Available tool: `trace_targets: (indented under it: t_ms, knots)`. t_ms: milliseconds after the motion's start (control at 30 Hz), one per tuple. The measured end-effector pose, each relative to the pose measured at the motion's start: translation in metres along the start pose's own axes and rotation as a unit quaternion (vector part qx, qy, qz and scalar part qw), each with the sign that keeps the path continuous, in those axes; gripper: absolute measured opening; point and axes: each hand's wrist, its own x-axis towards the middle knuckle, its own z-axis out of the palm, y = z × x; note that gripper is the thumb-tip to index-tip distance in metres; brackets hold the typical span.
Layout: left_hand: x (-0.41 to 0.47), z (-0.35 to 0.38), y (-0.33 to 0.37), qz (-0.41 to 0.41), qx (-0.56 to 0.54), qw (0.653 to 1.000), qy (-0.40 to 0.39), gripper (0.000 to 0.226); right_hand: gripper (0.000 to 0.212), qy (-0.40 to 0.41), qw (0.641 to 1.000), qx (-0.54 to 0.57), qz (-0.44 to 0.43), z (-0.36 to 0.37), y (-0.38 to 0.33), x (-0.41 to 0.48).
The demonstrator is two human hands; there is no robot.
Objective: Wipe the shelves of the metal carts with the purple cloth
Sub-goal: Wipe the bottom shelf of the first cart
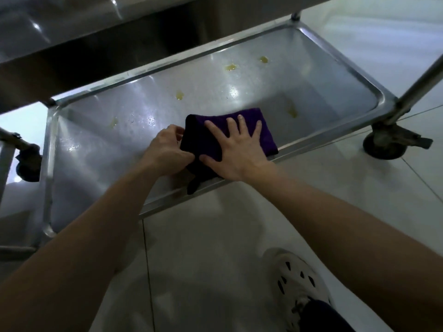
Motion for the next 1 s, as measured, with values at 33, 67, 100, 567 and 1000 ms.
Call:
trace_targets:
  t_ms: [33,67,100,567,1000]
  knots:
    - [-0.001,-0.002,0.002,-0.017,0.020,0.999,-0.034,0.098,0.090,-0.003,1.000,-0.023,-0.002,0.006,-0.009,-0.001]
    - [-0.004,-0.003,0.004,-0.027,0.045,0.997,-0.063,0.117,0.088,-0.008,0.999,-0.032,0.000,0.010,-0.014,-0.001]
    - [-0.005,-0.003,0.006,-0.025,0.085,0.992,-0.085,0.132,0.086,-0.014,0.999,-0.031,0.005,0.012,-0.016,0.001]
    - [-0.011,0.001,0.010,0.003,0.314,0.941,-0.122,0.166,0.065,-0.037,0.982,0.019,0.185,-0.045,0.194,0.017]
    - [-0.014,0.005,0.017,-0.030,0.275,0.954,-0.120,0.175,0.104,-0.022,0.995,-0.044,0.082,0.004,0.037,-0.037]
